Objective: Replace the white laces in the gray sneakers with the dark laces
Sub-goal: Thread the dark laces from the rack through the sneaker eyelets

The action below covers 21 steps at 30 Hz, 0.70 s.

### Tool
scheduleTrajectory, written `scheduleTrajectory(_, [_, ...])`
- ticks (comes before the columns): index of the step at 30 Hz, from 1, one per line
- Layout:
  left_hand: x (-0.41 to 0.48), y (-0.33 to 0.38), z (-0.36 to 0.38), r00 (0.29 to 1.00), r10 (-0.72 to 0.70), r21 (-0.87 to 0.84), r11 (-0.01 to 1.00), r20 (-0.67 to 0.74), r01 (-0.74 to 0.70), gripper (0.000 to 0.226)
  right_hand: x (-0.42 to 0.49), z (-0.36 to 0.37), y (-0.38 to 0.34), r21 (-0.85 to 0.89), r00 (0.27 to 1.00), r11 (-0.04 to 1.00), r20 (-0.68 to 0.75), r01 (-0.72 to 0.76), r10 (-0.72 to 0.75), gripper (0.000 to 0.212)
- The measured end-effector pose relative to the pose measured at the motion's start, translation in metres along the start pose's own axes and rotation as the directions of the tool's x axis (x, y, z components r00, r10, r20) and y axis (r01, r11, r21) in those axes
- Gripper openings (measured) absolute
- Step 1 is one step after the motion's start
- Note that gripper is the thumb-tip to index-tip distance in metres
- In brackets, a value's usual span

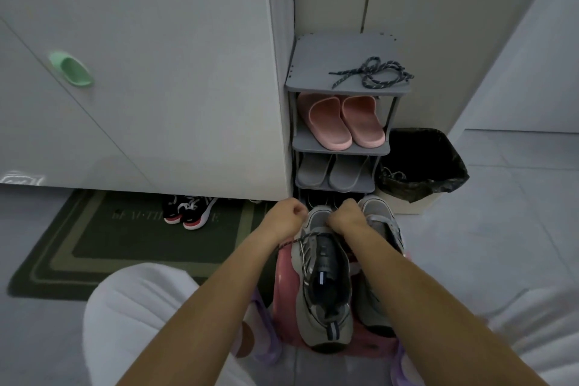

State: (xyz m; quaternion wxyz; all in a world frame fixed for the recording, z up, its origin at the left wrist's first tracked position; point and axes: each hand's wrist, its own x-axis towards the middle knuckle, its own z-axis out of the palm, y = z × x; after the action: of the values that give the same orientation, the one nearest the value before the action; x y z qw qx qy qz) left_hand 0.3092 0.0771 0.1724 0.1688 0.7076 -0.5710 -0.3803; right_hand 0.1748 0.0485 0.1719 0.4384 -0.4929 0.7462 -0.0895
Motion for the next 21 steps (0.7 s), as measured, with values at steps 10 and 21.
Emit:
scheduleTrajectory(10, [0.021,0.026,-0.012,0.987,0.157,-0.047,0.986,-0.025,-0.158,0.018,-0.014,-0.040,-0.048,0.379,0.906,0.883,0.203,0.277,-0.371,0.020])
scheduleTrajectory(21, [0.014,0.008,-0.048,0.997,0.048,-0.092,0.994,-0.066,-0.054,0.013,-0.022,-0.080,-0.051,0.532,0.901,0.761,-0.010,0.372,-0.434,0.012])
